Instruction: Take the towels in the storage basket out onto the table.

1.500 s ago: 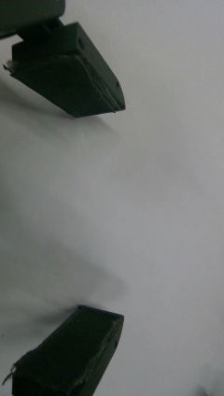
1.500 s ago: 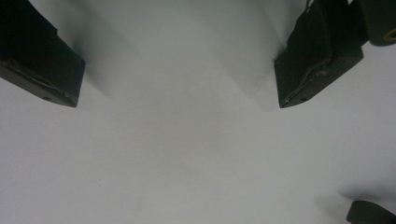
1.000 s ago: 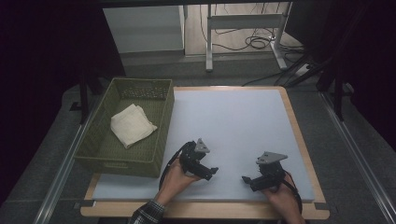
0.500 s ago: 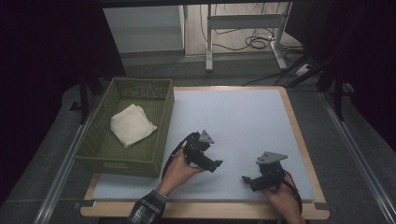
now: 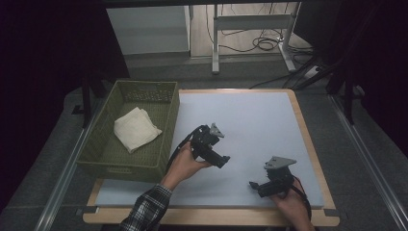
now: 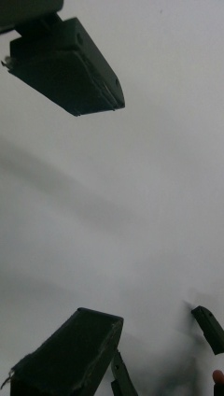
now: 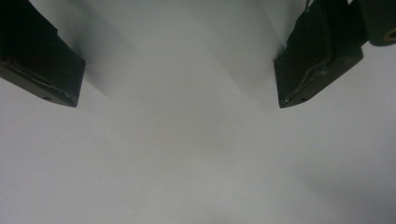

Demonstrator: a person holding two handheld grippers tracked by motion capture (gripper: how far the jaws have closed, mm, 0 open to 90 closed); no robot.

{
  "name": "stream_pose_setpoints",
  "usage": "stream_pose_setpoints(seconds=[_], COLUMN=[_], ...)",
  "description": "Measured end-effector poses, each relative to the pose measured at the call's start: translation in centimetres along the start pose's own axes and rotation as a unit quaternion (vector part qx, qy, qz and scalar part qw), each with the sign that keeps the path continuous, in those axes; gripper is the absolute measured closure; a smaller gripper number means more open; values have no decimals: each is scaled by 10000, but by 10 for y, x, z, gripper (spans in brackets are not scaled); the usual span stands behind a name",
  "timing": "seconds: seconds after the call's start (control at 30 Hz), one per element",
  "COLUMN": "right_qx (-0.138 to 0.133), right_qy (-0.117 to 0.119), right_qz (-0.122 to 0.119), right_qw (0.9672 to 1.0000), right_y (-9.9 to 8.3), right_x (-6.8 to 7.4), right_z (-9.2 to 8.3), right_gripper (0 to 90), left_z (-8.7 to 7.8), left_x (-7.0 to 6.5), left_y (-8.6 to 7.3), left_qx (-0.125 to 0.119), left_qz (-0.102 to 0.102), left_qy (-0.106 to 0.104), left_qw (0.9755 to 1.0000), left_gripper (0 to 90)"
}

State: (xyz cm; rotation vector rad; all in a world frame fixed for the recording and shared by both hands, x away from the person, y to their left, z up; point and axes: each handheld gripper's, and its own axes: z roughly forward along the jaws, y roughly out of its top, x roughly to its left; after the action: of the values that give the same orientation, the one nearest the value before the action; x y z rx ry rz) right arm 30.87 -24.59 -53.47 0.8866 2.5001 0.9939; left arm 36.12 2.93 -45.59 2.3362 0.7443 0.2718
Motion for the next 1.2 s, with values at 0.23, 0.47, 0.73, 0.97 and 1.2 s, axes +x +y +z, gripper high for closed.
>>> stream_pose_setpoints(seconds=[0.23,0.47,0.73,0.97,1.2], right_qx=[-9,-7,-8,-8,-7], right_qy=[1,1,1,0,0], right_qz=[6,7,5,6,9], right_qw=[10000,10000,10000,10000,10000], right_y=[0,0,0,0,0], right_x=[0,0,0,0,0], right_z=[0,0,0,0,0], right_gripper=[20,20,20,20,19], left_z=[-17,-31,-53,-72,-91], left_x=[16,36,67,96,120], left_y=[14,16,13,3,-8], left_qx=[213,318,426,541,598], left_qz=[47,-106,-322,-653,-952], left_qy=[215,308,530,771,992], left_qw=[9995,9990,9972,9934,9887], left_gripper=[10,10,12,14,16])
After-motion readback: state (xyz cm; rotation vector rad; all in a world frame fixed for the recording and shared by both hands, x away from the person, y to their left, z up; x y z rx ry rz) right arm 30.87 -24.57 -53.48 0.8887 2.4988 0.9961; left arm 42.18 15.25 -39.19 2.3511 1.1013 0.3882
